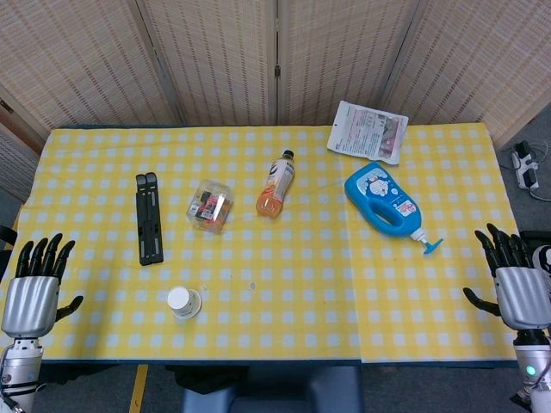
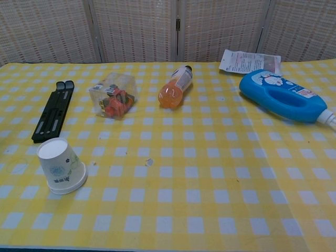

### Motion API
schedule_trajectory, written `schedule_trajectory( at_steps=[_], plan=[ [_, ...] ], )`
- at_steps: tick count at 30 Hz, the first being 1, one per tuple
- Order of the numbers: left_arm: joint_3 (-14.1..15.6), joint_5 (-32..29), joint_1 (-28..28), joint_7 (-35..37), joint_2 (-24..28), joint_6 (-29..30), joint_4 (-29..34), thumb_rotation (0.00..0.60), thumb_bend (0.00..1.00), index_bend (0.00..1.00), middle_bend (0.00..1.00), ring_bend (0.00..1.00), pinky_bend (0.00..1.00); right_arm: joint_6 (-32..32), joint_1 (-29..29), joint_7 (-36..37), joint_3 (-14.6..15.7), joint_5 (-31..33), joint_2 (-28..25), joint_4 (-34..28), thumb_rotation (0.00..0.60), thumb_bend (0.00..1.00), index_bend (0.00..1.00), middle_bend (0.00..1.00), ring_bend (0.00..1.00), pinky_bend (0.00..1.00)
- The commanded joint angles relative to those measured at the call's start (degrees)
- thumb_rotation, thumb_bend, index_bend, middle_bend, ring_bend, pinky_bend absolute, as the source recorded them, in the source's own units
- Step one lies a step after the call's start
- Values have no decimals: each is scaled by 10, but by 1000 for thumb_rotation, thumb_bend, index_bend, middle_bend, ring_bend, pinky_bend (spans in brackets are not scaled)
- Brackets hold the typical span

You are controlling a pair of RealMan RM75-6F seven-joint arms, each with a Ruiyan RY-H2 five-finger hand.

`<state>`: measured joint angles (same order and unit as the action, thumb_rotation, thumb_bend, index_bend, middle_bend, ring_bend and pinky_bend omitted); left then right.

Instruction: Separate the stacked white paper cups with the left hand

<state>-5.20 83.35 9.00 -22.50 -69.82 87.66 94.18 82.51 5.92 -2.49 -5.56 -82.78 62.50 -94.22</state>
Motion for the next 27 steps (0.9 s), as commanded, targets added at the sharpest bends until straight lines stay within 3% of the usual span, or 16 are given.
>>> schedule_trajectory(
  at_steps=[1,12,19,27],
  plan=[
    [1,-5,2,-5,0,-8,-1,600,152,148,87,78,0,1,0,1,0,-1,0,-1,600,228,0,0,0,0],
    [8,11,29,7,26,-58,11,600,173,179,87,78,0,16,-1,0,-6,-6,-6,-10,600,228,0,0,0,0],
    [23,51,88,24,75,-157,50,600,234,196,87,76,0,27,-3,-9,-12,-6,-17,-25,600,228,0,0,0,0],
    [31,74,158,17,90,-263,69,600,255,202,87,76,0,30,-2,-6,-12,-10,-20,-27,600,228,0,0,0,0]
  ],
)
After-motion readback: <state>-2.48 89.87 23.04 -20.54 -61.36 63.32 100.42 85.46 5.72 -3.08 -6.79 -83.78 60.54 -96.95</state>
